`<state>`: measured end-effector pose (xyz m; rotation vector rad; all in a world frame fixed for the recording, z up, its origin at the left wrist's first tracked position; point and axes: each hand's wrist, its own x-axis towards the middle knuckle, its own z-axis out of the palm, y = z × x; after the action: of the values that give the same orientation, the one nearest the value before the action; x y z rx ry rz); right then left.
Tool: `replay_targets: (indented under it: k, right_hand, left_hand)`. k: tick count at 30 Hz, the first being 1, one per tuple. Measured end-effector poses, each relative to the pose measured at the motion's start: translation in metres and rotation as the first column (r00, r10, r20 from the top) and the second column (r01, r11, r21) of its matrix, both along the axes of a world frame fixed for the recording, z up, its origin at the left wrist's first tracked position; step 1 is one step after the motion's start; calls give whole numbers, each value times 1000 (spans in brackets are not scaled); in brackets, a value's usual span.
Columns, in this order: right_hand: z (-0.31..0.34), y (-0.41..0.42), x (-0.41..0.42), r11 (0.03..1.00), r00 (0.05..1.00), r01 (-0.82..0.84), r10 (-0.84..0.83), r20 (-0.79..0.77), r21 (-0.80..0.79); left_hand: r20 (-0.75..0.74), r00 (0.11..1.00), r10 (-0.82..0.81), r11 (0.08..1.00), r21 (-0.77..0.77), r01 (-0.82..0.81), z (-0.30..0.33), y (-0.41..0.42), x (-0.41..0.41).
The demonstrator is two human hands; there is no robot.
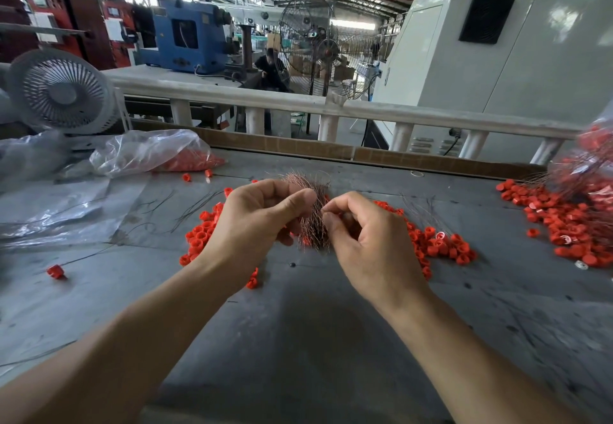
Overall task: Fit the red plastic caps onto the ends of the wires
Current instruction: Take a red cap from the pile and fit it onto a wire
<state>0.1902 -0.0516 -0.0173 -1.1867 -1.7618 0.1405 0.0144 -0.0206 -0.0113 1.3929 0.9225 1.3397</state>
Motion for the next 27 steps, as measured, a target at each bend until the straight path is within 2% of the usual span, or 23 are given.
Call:
replay_targets:
  k: [5,11,16,22,27]
  right_hand:
    - [1,0,-1,999,999,15,-17,38,49]
    - [1,0,0,997,997,19,-24,79,68]
    - [0,1,-1,997,996,26,-32,85,72]
    - [1,1,-2,997,997,15,-20,74,70]
    - [1,1,-3,996,997,15,-21,70,88]
  left_hand:
    - [-91,995,30,1000,4,-30,-3,3,-2]
    - [-154,987,-36,999,11,38,1,-4,1]
    - [-70,998,10,999,-35,-13,3,-5,4]
    - [36,997,-67,989,-126,71,5,-5,2]
    - [31,999,-43,993,-109,46,2,-2,1]
